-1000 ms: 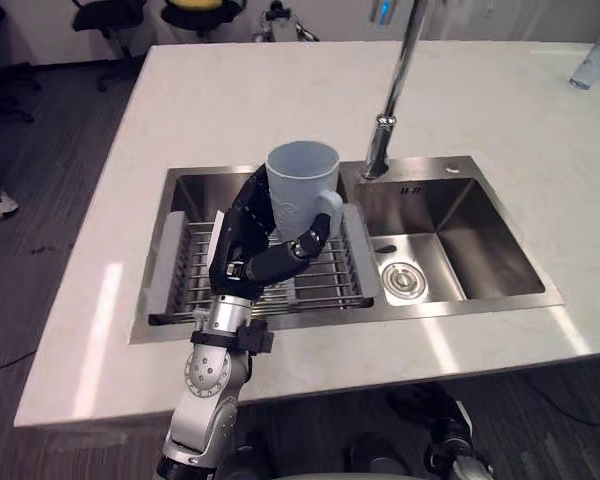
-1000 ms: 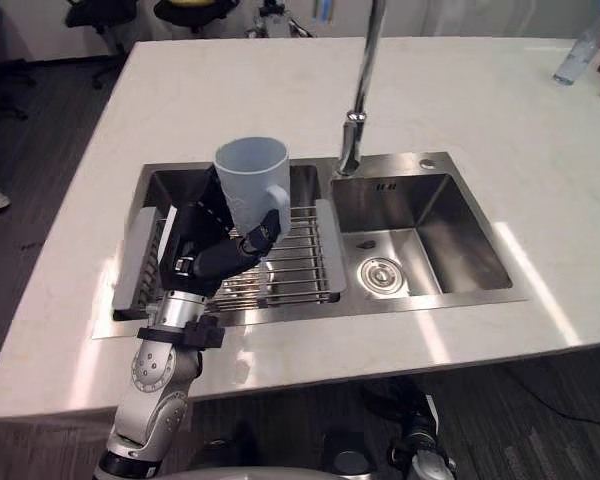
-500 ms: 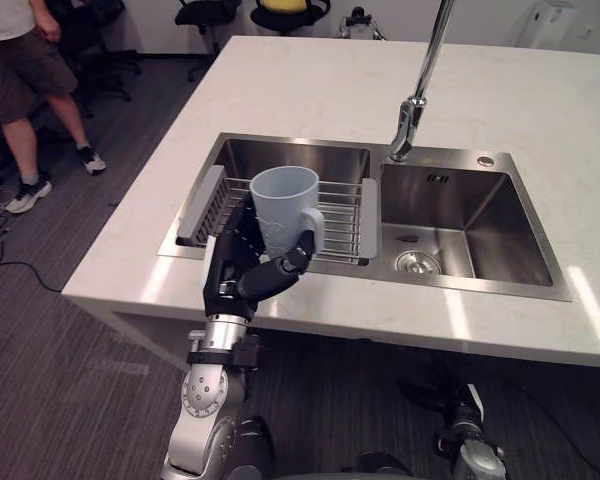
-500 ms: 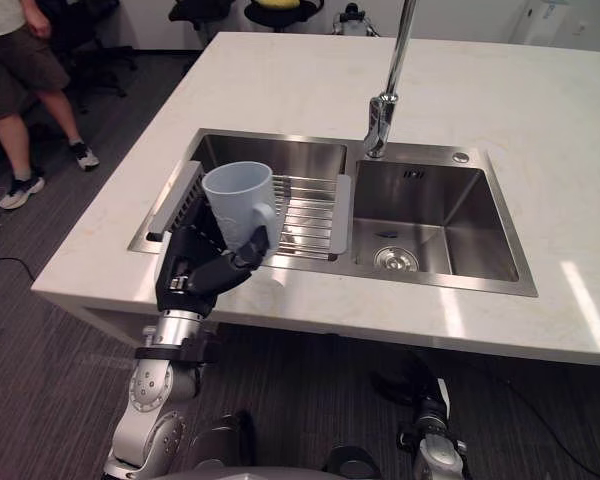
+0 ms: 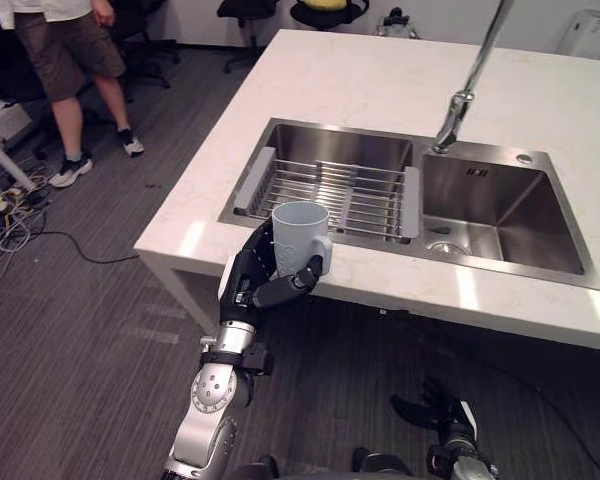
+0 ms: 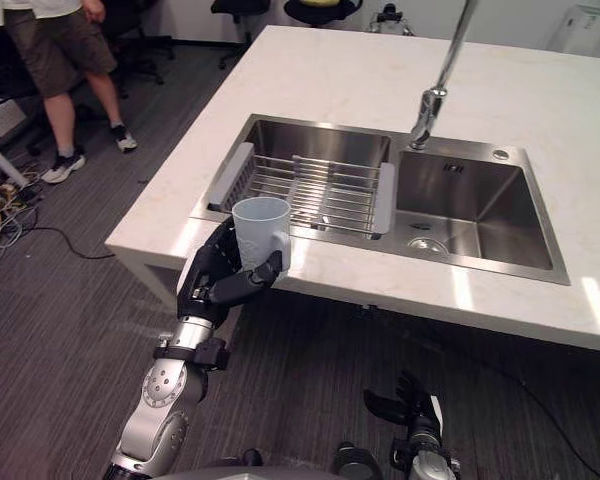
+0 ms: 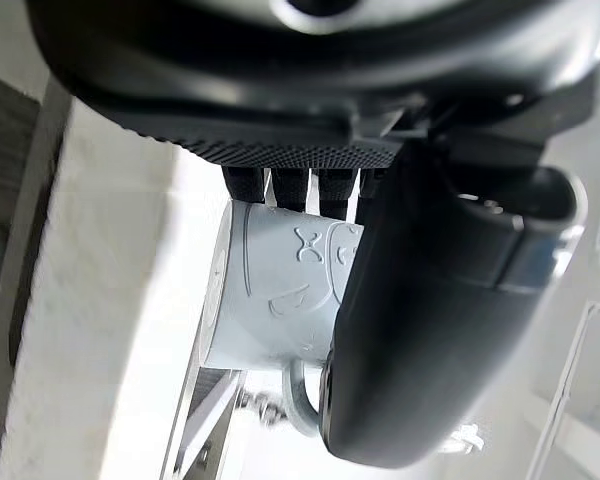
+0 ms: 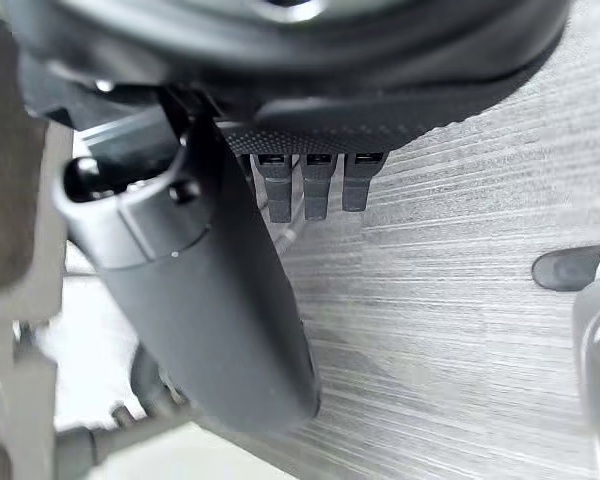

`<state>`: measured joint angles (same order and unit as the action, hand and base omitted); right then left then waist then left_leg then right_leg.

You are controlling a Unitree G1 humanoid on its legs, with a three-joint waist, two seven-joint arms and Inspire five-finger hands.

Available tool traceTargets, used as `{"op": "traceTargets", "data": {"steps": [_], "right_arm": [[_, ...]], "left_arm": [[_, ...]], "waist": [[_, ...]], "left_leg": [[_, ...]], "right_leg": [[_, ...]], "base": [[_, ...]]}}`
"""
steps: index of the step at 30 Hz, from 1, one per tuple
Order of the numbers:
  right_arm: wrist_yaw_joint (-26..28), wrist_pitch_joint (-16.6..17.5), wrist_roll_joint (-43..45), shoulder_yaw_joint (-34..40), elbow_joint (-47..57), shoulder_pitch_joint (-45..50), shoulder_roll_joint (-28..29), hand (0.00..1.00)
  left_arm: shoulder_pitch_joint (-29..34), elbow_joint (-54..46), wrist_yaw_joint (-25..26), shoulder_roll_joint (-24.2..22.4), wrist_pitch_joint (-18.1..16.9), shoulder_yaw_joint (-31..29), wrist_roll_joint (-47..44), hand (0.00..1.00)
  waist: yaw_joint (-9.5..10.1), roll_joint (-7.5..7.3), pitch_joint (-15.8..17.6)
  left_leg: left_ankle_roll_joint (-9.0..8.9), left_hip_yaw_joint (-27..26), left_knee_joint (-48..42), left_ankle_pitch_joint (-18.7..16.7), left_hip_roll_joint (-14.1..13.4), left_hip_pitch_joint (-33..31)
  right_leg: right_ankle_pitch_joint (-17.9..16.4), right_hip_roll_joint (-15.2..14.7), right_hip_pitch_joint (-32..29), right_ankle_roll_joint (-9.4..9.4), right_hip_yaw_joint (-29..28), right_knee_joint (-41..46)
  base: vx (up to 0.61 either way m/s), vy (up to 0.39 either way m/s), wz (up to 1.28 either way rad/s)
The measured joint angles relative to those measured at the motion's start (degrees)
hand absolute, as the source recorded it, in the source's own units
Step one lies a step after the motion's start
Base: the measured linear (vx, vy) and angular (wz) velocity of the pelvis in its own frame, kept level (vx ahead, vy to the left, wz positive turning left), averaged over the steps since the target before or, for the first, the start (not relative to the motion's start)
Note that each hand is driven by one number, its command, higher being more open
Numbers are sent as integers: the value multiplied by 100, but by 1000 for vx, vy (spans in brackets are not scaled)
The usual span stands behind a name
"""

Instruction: Walk over to the sink, pick up the cup, carry it to the dishwasher, place the cup inside the dishwasher, then close the dishwasher door

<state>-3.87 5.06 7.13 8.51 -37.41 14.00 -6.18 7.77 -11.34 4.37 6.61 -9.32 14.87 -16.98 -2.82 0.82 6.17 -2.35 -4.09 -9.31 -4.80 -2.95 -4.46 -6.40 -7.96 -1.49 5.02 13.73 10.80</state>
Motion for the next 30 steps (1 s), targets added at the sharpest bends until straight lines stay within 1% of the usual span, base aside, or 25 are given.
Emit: {"op": "traceTargets", "data": {"steps": [1,2,3,4,5,6,7,8,9,10,11,13,14,15,16,17,18,20,22,24,25,26,27,29,30], "right_arm": [[-15,0,0,-8,-27,-2,-7,90],[-49,2,0,5,-28,-21,-27,90],[-70,2,0,7,-42,-38,-40,90],[-105,6,-1,4,-49,-90,-57,90],[-118,8,-2,-3,-48,-172,-141,90],[-134,7,-10,-6,-48,-231,-257,90],[-146,7,-15,-4,-48,-252,-336,90],[-170,6,-63,-4,-48,-354,-441,90],[-189,8,-114,4,-18,-483,-448,90],[-206,12,-184,5,-14,-538,-441,90],[-215,5,-231,5,-17,-618,-450,90],[-209,-12,-310,-4,-13,-670,-436,90],[-178,-62,-389,-6,-15,-649,-358,90],[-130,-84,-450,-28,-11,-639,-235,90],[-109,-86,-452,-68,1,-631,-193,90],[-101,-86,-450,-195,51,-598,-132,90],[-99,-86,-450,-249,119,-553,-113,90],[-93,-89,-448,-306,631,-307,37,90],[-99,-109,-449,-312,1057,33,89,90],[-105,-122,-452,-330,1428,272,150,90],[-106,-126,-454,-422,1629,344,191,90],[-91,-126,-465,-515,1791,359,226,90],[-79,-124,-513,-573,1857,321,244,90],[-68,-122,-578,-659,1903,134,208,90],[-22,-73,-677,-714,1959,-1,200,90]], "left_arm": [[20,-69,-9,-37,11,4,0,30],[19,-177,-8,-101,16,4,-2,30],[21,-245,-9,-109,14,0,-2,30],[23,-319,-3,-134,11,-51,-3,30],[22,-333,-3,-173,11,-126,-9,30],[38,-334,-4,-205,11,-156,-11,30],[62,-334,-4,-221,10,-161,-11,30],[122,-353,-11,-246,9,-200,-12,30],[207,-388,-17,-203,8,-253,-58,30],[223,-386,-23,-190,12,-282,-97,30],[263,-373,-31,-203,25,-316,-121,30],[307,-331,-58,-218,58,-354,-137,30],[302,-315,-80,-190,92,-325,-137,30],[301,-311,-101,-141,92,-329,-137,30],[301,-309,-94,-108,92,-349,-136,30],[306,-281,-91,-27,76,-407,-136,30],[301,-247,-92,0,64,-433,-136,30],[288,-186,-87,29,71,-416,-169,30],[289,-187,-94,-7,73,-242,-278,30],[316,-284,-103,-20,71,-99,-343,30],[358,-427,-149,-20,71,-69,-380,30],[391,-562,-208,-11,61,-68,-390,30],[436,-619,-210,-24,35,-74,-398,30],[526,-623,-210,-125,19,-84,-447,30],[535,-590,-210,-149,13,-83,-449,30]], "waist": [[4,-17,-6],[0,-23,-4],[19,-26,-8],[70,-87,-3],[22,-114,15],[24,15,-43],[23,17,-50],[76,25,-56],[94,-42,-63],[86,-92,-58],[51,-126,-33],[30,-164,13],[-39,-130,34],[-120,-120,64],[-116,-109,77],[-97,-110,77],[-92,-110,76],[-43,-124,84],[-77,-144,91],[-52,-257,71],[12,-421,13],[68,-576,-61],[82,-646,-116],[224,-550,-165],[278,-520,-196]], "left_leg": [[-12,263,18,130,99,-142],[53,194,182,275,126,-290],[204,-19,272,297,73,-333],[287,-965,169,237,-158,-436],[439,-2048,-207,66,-527,-582],[562,-2903,-562,66,-887,-614],[588,-3121,-679,103,-968,-616],[612,-2987,-691,45,-772,-683],[689,-2731,-672,-30,-438,-758],[758,-2628,-683,-78,-276,-792],[860,-2532,-698,-153,-81,-782],[1026,-2142,-860,-273,286,-744],[1112,-1683,-947,-366,522,-658],[1148,-1218,-926,-393,649,-570],[1140,-1035,-868,-387,697,-505],[1127,-820,-690,-378,767,-340],[1128,-747,-621,-379,798,-264],[1229,-213,-575,-327,1042,-17],[1197,81,-539,-345,1190,233],[1113,76,-321,-396,1280,563],[1089,23,-162,-433,1332,705],[1064,-20,-54,-516,1339,793],[1040,-28,-53,-582,1319,833],[896,-22,-183,-663,1071,850],[692,-36,-413,-780,941,834]], "right_leg": [[1,-97,67,4,369,-2],[6,-241,136,12,828,-7],[9,-291,168,17,1080,-8],[13,-420,270,27,1509,-32],[9,-543,414,36,1983,-10],[-14,-607,552,73,2370,93],[-50,-655,602,122,2539,186],[-90,-877,695,149,2782,363],[-242,-1109,801,116,2975,459],[-334,-1264,886,192,3108,524],[-368,-1479,1013,174,3316,732],[-277,-1969,990,-299,2932,1779],[115,-2123,622,-995,1852,2876],[-265,-1640,180,-620,430,3510],[-457,-1329,-8,-455,-103,3622],[-796,-795,-272,-330,-878,3493],[-933,-581,-391,-312,-1185,3338],[-1250,202,-835,-134,-2531,2838],[-1332,587,-925,20,-3251,2684],[-1271,544,-1017,174,-3215,2623],[-1120,448,-1128,280,-3109,2447],[-642,448,-1226,251,-2980,2104],[-484,454,-1222,251,-2846,1898],[-434,573,-893,175,-2604,1441],[-406,632,-611,136,-2544,1013]], "base": [[-110,30,165],[-132,35,180],[-123,46,189],[-80,54,196],[-44,109,228],[-7,130,193],[16,175,163],[10,223,149],[11,243,145],[39,273,138],[103,279,148],[140,305,171],[175,273,209],[183,231,207],[223,148,183],[206,81,123],[284,72,128],[332,23,130],[379,-16,181],[294,-4,172],[267,-12,141],[266,-24,142],[274,-54,97],[281,-82,27],[228,-71,-15]]}}
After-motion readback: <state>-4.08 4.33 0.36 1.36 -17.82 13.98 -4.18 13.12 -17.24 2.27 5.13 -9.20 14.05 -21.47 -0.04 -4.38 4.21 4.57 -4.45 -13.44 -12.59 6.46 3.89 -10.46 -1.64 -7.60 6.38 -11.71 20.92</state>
